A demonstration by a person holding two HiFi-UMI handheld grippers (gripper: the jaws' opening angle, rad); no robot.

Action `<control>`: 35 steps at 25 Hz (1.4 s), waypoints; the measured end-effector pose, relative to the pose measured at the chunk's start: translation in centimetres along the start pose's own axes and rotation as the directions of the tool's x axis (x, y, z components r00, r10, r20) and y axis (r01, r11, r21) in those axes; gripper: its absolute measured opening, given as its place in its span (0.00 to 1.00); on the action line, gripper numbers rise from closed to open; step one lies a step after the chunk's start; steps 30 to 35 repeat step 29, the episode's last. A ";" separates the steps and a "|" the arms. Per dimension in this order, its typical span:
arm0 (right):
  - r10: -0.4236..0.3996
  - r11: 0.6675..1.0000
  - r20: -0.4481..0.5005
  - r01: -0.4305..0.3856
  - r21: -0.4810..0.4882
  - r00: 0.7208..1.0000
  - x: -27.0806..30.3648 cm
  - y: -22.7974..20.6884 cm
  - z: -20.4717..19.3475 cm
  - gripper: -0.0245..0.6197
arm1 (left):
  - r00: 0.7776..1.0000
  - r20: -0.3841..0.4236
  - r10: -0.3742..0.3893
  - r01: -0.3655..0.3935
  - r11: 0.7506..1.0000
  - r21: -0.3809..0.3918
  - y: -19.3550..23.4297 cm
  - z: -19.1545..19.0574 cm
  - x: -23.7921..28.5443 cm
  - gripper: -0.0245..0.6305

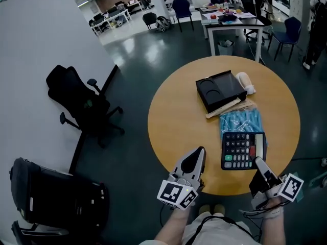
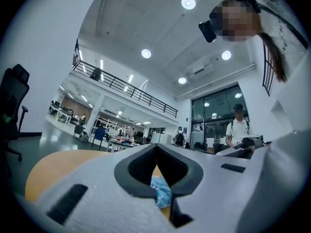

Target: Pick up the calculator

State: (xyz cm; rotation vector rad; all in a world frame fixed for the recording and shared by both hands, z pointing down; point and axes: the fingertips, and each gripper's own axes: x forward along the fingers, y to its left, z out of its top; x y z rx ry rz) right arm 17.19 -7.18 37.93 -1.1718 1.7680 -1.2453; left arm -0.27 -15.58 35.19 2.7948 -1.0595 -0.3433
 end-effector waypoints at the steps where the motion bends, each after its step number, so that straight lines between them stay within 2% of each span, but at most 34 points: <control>1: 0.006 1.000 0.007 -0.006 0.014 1.000 0.0 0.2 0.0 0.14 | 1.000 0.008 -0.007 0.007 1.000 0.001 -0.2 0.3 0.3 0.05; 4: 0.034 0.997 0.045 -0.037 0.062 0.998 -0.4 1.1 0.3 0.14 | 0.999 0.026 -0.032 0.032 0.999 0.000 -1.1 1.1 0.9 0.05; 6: 0.040 0.997 0.066 -0.044 0.059 0.997 -0.7 1.9 0.6 0.14 | 0.998 0.033 -0.048 0.048 0.999 0.002 -1.6 1.5 1.2 0.05; 10: 0.057 0.998 0.066 -0.059 0.028 0.996 -0.9 3.3 1.0 0.14 | 0.997 0.035 -0.068 0.067 0.997 0.031 -2.2 2.1 1.4 0.05; 17: 0.133 0.986 0.085 -0.141 0.087 0.987 -0.7 5.1 1.0 0.14 | 0.997 0.032 -0.069 0.067 0.997 0.048 -2.5 2.0 1.3 0.05; 29: 0.106 0.994 0.016 -0.105 -0.034 0.994 0.7 6.4 0.3 0.14 | 0.997 0.065 -0.041 0.039 0.998 0.041 -1.6 3.3 0.7 0.05; 35: 0.106 0.994 0.016 -0.105 -0.034 0.994 0.7 6.4 0.3 0.14 | 0.997 0.065 -0.041 0.039 0.998 0.041 -1.6 3.3 0.7 0.05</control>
